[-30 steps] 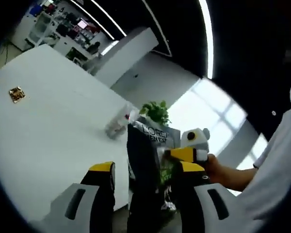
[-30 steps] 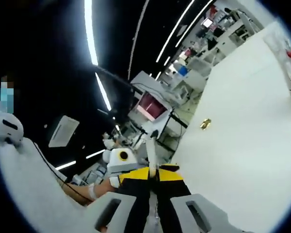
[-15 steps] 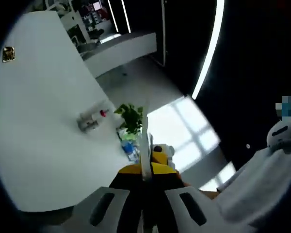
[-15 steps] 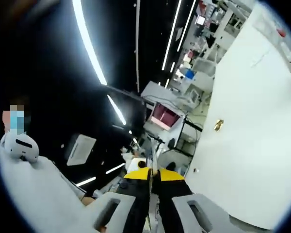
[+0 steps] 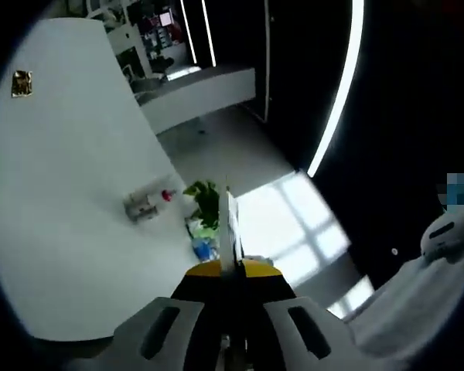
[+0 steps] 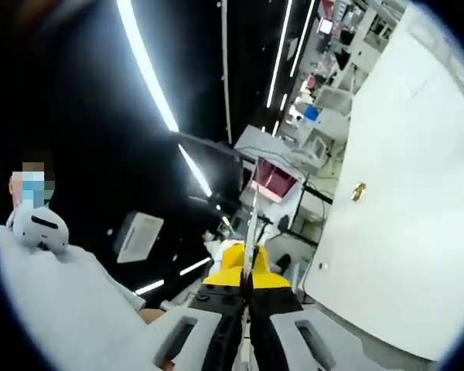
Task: Arrange the skincare products in the storage area until every visible bottle or jar stands upright without overlapping.
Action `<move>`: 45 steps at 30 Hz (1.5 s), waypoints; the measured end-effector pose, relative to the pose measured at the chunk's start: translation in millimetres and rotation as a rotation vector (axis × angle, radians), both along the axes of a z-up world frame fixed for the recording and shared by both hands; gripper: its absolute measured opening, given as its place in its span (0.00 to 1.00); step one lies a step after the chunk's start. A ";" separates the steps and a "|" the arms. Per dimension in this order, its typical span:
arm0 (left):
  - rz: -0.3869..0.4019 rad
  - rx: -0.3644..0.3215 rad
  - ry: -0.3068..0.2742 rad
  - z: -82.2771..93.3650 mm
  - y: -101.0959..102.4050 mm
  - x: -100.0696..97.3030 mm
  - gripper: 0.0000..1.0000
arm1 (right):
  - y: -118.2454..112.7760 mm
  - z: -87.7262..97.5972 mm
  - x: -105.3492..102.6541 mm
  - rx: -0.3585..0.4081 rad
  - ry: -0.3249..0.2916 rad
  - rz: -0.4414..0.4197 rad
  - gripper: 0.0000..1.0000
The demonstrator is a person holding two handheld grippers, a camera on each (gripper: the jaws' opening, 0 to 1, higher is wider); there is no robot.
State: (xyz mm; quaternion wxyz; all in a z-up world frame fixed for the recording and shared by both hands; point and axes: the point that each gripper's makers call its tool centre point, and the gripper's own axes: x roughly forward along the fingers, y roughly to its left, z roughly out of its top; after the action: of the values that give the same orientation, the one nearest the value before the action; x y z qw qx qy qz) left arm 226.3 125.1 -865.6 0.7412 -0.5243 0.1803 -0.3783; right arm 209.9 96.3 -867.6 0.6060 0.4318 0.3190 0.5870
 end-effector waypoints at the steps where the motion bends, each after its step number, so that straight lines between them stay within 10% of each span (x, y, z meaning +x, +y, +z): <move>1: 0.003 0.001 0.000 0.6 -0.2 0.3 0.02 | 0.0 -1.0 -0.8 -0.005 -0.008 -0.002 0.00; 29: 0.070 0.002 -0.006 -5.8 13.9 15.7 0.00 | 22.0 -14.7 4.0 -0.009 0.100 0.000 0.00; 45: 0.071 0.003 0.022 -18.5 20.8 14.2 0.16 | 20.9 -9.9 18.3 -0.100 -0.077 -0.025 0.00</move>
State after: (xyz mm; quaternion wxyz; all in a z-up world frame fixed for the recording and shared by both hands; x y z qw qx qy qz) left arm 240.5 146.0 -884.2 0.7530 -0.5334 0.1702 -0.3457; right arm 228.2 117.1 -877.5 0.6457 0.3823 0.3190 0.5789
